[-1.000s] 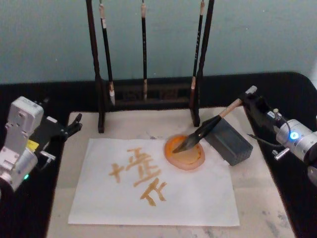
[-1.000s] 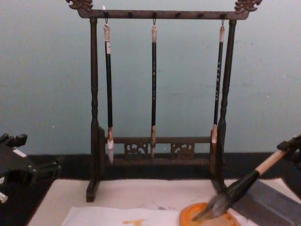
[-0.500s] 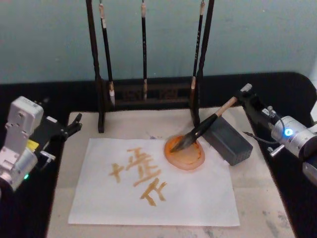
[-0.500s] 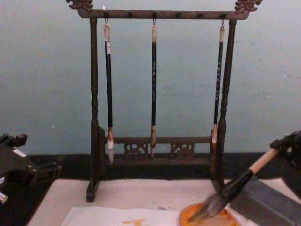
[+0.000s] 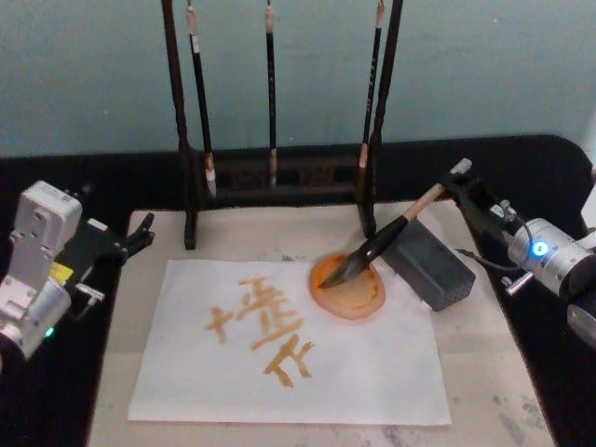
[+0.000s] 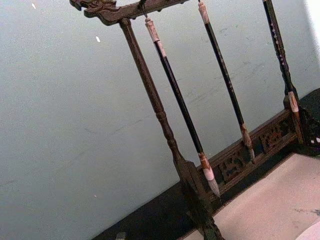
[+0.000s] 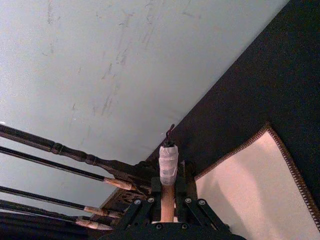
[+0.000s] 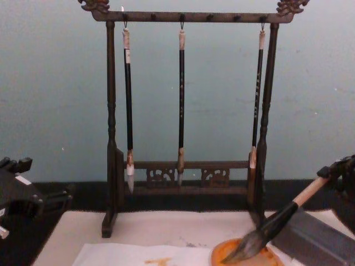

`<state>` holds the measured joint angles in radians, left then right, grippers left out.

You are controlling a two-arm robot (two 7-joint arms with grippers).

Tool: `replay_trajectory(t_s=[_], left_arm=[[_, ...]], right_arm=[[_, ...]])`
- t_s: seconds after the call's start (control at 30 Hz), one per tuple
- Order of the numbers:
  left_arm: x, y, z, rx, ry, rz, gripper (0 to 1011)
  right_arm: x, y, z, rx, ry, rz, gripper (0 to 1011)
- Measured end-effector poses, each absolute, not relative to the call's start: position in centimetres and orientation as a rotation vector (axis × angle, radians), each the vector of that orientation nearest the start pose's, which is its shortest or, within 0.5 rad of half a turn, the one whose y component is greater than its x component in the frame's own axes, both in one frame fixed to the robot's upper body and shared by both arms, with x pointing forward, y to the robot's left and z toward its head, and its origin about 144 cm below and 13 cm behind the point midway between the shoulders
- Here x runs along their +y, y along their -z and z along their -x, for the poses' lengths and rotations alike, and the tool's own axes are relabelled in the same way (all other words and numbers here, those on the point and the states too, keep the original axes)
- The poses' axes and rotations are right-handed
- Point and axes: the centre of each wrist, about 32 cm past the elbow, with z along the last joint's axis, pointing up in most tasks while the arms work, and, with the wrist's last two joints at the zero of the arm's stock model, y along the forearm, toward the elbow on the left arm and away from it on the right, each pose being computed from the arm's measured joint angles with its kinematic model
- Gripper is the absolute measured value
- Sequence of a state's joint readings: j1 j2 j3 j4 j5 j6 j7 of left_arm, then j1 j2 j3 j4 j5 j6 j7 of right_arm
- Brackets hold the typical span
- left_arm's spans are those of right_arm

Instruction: Pick up the brush from the inkstone, write on the paper, then place the brush back to its original position.

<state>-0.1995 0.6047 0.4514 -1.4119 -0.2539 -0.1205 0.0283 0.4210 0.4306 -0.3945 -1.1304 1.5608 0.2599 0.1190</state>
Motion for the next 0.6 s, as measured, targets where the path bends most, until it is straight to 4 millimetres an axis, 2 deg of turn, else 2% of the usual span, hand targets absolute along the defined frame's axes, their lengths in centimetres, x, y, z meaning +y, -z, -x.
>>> replay_trajectory(t_s=[0.6], left_arm=[[30.97, -113.98, -48.86, -0.285, -1.248, -0.304, 1010]], right_arm=[[-30.33, -114.81, -55.81, 1.048, 1.113, -0.473, 171]])
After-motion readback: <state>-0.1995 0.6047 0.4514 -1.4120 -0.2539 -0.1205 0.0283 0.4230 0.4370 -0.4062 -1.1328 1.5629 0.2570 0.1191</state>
